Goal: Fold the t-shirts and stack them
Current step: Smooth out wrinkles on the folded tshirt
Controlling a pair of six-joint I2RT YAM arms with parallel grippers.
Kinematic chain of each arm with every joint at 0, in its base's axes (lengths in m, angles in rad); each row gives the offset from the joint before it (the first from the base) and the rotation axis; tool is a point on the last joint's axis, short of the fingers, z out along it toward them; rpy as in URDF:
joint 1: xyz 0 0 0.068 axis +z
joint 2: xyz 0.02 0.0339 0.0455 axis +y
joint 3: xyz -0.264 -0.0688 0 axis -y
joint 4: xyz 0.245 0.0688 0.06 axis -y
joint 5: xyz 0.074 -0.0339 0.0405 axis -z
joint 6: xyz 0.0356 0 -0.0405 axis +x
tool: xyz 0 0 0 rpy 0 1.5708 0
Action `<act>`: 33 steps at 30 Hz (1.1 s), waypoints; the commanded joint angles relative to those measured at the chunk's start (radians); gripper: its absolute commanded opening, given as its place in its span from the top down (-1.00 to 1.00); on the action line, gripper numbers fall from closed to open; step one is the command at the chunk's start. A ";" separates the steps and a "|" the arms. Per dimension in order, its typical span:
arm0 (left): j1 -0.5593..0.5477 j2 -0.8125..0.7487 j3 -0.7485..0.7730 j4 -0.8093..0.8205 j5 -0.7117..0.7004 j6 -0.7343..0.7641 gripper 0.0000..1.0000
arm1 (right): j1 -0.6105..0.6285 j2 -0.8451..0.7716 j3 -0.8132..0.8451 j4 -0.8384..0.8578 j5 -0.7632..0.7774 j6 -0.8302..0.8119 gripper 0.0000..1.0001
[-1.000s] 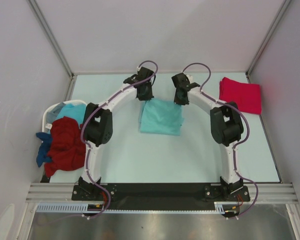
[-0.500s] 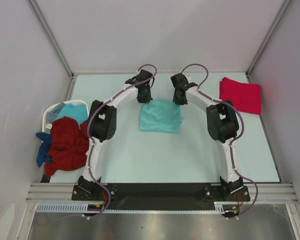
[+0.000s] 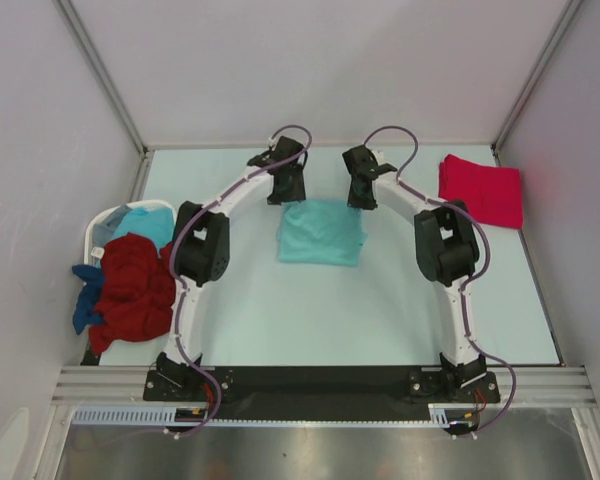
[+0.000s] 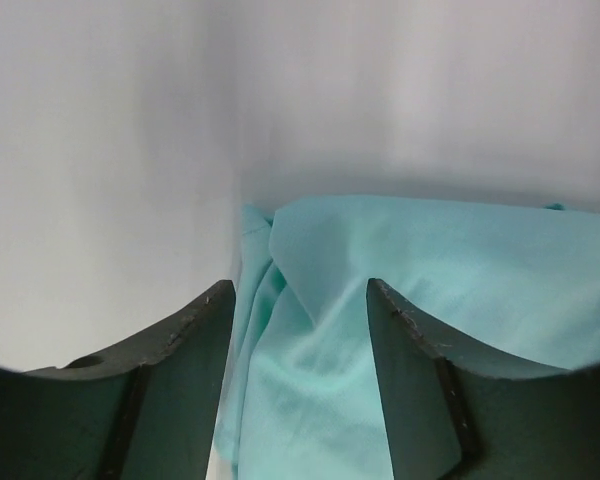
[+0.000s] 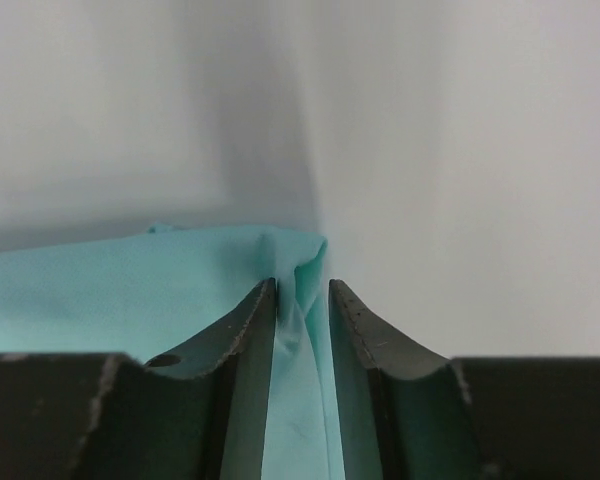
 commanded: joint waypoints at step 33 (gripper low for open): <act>-0.128 -0.254 -0.477 0.174 0.158 -0.052 0.75 | 0.159 -0.186 -0.292 0.034 -0.028 0.047 0.83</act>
